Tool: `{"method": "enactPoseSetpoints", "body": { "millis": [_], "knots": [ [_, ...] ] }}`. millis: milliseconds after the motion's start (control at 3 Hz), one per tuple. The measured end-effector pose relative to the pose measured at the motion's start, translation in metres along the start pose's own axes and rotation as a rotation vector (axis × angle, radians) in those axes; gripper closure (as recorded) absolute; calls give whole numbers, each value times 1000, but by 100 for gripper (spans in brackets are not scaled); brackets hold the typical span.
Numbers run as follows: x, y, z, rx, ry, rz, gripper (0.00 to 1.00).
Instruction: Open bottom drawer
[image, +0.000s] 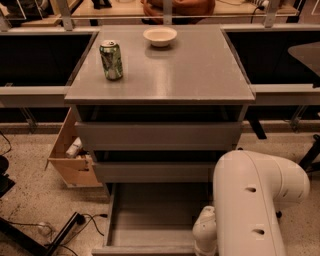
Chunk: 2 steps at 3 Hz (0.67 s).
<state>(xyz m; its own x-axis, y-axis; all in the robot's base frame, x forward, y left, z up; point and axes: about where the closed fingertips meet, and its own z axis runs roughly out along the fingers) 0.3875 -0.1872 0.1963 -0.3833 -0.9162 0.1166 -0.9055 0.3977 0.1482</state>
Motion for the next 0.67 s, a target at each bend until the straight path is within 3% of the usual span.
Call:
{"method": "enactPoseSetpoints", "body": {
  "millis": [333,667],
  "knots": [
    [26,44,28,-88,-5,18,19],
    [27,44,28,-96,-8,21,42]
  ]
}}
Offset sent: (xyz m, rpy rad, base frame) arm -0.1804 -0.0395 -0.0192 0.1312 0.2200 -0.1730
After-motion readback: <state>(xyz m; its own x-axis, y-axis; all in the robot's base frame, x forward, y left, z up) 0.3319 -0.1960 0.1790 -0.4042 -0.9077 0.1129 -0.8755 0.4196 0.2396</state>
